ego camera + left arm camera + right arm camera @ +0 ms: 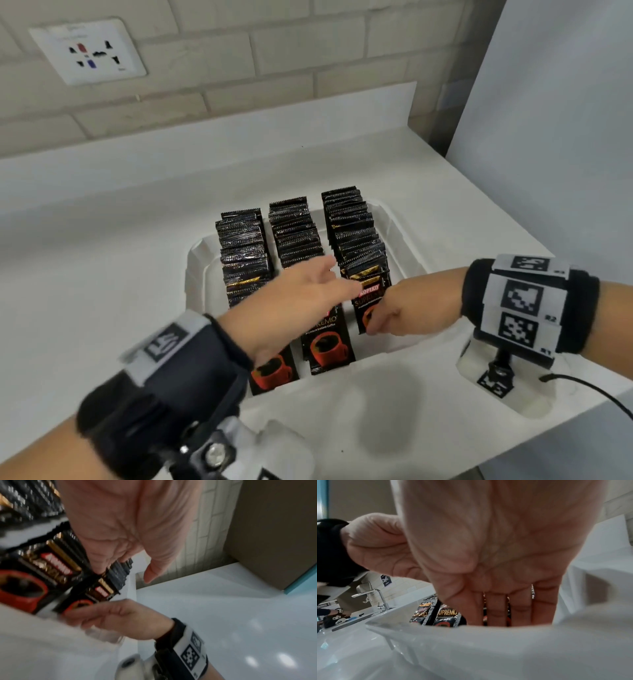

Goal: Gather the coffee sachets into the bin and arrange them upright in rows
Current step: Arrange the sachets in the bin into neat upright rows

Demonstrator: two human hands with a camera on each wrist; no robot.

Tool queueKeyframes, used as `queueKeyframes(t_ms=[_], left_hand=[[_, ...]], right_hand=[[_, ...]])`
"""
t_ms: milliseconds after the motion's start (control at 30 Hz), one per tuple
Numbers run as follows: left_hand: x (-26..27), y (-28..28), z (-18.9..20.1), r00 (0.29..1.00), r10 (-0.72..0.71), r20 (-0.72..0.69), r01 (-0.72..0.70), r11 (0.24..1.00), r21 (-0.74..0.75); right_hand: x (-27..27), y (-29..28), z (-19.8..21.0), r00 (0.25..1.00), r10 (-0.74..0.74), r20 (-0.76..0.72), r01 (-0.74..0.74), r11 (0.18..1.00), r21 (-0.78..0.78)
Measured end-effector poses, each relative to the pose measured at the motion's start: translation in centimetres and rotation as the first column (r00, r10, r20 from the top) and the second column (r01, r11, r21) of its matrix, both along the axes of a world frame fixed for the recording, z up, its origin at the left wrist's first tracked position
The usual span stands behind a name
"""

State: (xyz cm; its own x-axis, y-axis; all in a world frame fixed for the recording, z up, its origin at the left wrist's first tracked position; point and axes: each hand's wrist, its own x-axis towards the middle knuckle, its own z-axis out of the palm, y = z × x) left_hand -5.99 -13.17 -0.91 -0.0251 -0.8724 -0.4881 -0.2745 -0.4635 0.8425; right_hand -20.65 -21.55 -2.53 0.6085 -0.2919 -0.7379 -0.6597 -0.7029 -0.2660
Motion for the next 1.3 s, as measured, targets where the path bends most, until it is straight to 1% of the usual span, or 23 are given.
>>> queueKeyframes(t_ms=[33, 100, 133, 200, 300, 367, 567, 667, 833, 867, 933, 967, 1000, 1033, 1067, 1133, 1167, 1200, 1233, 1267, 1300], left_hand=[[-0.6, -0.3, -0.4, 1.0, -0.006, -0.031, 0.007, 1.0, 0.025], [-1.6, -0.8, -0.7, 0.999, -0.002, -0.045, 0.004, 0.999, 0.05], [-1.9, -1.1, -0.8, 0.999, 0.009, -0.042, -0.006, 0.998, 0.062], [-2.6, -1.5, -0.7, 0.999, 0.038, 0.007, -0.038, 0.996, 0.08], [-3.5, -2.2, -1.3, 0.996, 0.088, -0.028, -0.086, 0.995, 0.054], [-3.8, -2.4, -1.5, 0.994, 0.109, -0.015, -0.108, 0.993, 0.046], [-4.9, -3.4, -1.9, 0.978, 0.191, -0.085, -0.185, 0.98, 0.073], [-4.9, -3.6, -2.3, 0.973, 0.197, -0.124, -0.187, 0.978, 0.089], [-4.9, -3.8, -2.9, 0.968, 0.224, -0.114, -0.212, 0.971, 0.107], [-4.9, -3.8, -3.1, 0.965, 0.228, -0.132, -0.215, 0.97, 0.111], [-5.0, -3.8, -3.2, 0.963, 0.22, -0.158, -0.206, 0.973, 0.104], [-5.1, -3.8, -3.1, 0.958, 0.231, -0.167, -0.216, 0.971, 0.102], [-5.0, -3.9, -3.4, 0.948, 0.252, -0.193, -0.238, 0.967, 0.092], [-4.9, -4.0, -3.2, 0.934, 0.284, -0.219, -0.27, 0.959, 0.09], [-4.8, -4.2, -3.4, 0.917, 0.314, -0.246, -0.298, 0.949, 0.1], [-4.6, -4.8, -3.1, 0.888, 0.369, -0.275, -0.351, 0.93, 0.114], [-4.6, -5.1, -2.8, 0.877, 0.39, -0.28, -0.376, 0.921, 0.107], [-4.5, -5.4, -2.5, 0.876, 0.401, -0.268, -0.391, 0.916, 0.092], [-4.6, -5.5, -2.1, 0.875, 0.413, -0.254, -0.407, 0.91, 0.075], [-4.6, -5.8, -1.9, 0.869, 0.419, -0.264, -0.417, 0.906, 0.066], [-4.4, -6.2, -2.0, 0.86, 0.429, -0.276, -0.43, 0.901, 0.062]], right_hand=[[-0.1, 0.1, 0.0, 1.0, -0.017, 0.005, 0.017, 1.0, 0.003], [-0.4, 0.3, 0.1, 0.998, -0.054, 0.01, 0.054, 0.998, 0.022], [-0.5, 0.4, 0.2, 0.998, -0.064, 0.012, 0.064, 0.997, 0.035], [-0.7, 0.7, 0.4, 0.998, -0.066, 0.011, 0.065, 0.996, 0.055], [-1.0, 0.9, 0.6, 0.997, -0.078, 0.007, 0.078, 0.996, 0.054], [-1.2, 0.8, 0.4, 0.996, -0.085, 0.018, 0.084, 0.995, 0.051], [-1.8, 0.5, 0.1, 0.996, -0.084, 0.039, 0.083, 0.996, 0.035], [-2.0, 0.4, 0.0, 0.997, -0.062, 0.041, 0.06, 0.997, 0.04], [-2.4, -0.2, 0.3, 0.994, -0.08, 0.073, 0.072, 0.992, 0.102], [-2.5, -0.3, 0.5, 0.992, -0.089, 0.089, 0.078, 0.99, 0.121], [-2.8, -0.6, 1.1, 0.982, -0.137, 0.132, 0.113, 0.978, 0.176], [-3.0, -0.9, 1.6, 0.968, -0.191, 0.166, 0.154, 0.965, 0.212], [-3.1, -1.2, 2.2, 0.937, -0.269, 0.22, 0.214, 0.945, 0.246], [-3.2, -1.5, 2.8, 0.881, -0.371, 0.292, 0.295, 0.916, 0.274], [-3.3, -2.0, 3.3, 0.792, -0.482, 0.375, 0.391, 0.872, 0.295], [-3.1, -3.2, 3.6, 0.547, -0.651, 0.526, 0.562, 0.751, 0.346], [-2.8, -3.8, 3.6, 0.426, -0.713, 0.556, 0.615, 0.679, 0.4], [-2.5, -4.2, 3.4, 0.327, -0.772, 0.545, 0.643, 0.604, 0.47], [-2.0, -4.6, 3.1, 0.251, -0.829, 0.5, 0.652, 0.527, 0.546], [-1.6, -4.9, 2.8, 0.202, -0.871, 0.448, 0.653, 0.461, 0.602], [-1.2, -5.3, 2.6, 0.175, -0.899, 0.402, 0.659, 0.41, 0.631]])
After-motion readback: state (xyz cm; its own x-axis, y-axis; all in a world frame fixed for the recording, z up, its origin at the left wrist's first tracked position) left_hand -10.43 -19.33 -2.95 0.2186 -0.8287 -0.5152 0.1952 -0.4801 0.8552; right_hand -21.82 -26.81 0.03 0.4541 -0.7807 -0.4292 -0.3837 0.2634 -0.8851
